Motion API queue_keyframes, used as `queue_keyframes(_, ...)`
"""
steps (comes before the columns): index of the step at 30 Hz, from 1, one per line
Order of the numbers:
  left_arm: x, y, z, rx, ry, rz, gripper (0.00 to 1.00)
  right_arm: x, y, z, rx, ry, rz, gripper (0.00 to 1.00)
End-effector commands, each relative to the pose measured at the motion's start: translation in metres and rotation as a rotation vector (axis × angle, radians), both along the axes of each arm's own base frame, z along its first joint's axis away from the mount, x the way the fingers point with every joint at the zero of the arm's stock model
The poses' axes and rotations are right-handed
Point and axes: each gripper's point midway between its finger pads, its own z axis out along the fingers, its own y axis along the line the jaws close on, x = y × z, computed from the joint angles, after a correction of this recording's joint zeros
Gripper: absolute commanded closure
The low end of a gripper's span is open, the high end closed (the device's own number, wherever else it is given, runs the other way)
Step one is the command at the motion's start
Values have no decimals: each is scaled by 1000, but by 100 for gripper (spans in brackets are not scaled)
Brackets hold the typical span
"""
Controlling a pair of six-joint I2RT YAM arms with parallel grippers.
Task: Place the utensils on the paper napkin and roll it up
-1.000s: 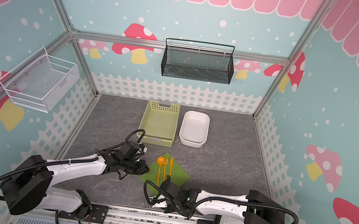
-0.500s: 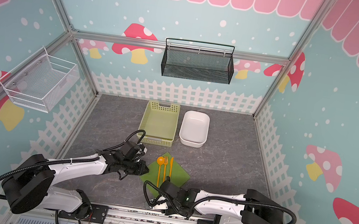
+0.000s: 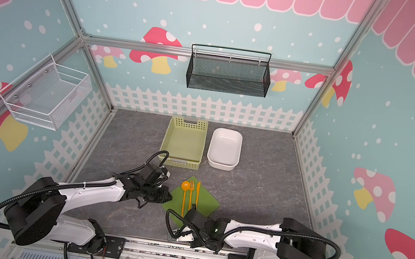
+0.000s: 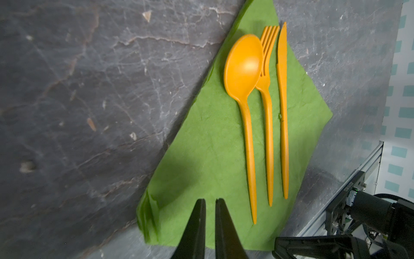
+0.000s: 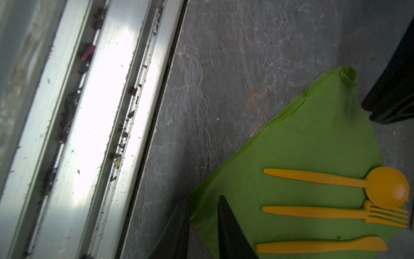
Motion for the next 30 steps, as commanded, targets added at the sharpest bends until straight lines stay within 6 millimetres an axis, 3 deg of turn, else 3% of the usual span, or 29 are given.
queue_keyframes(1,2,-6,6,-15,2,-10,86,-2,-5,-3,-14,-7,17,84)
queue_keyframes(12,-2,-15,10,-40,3,-54,88,-1,2,10,32,-12,16,100)
queue_keyframes(18,-6,-19,11,-41,5,-85,88,2,9,27,81,-37,11,100)
queue_keyframes(30,-11,-13,-2,-1,39,-94,89,20,17,40,108,-101,-23,100)
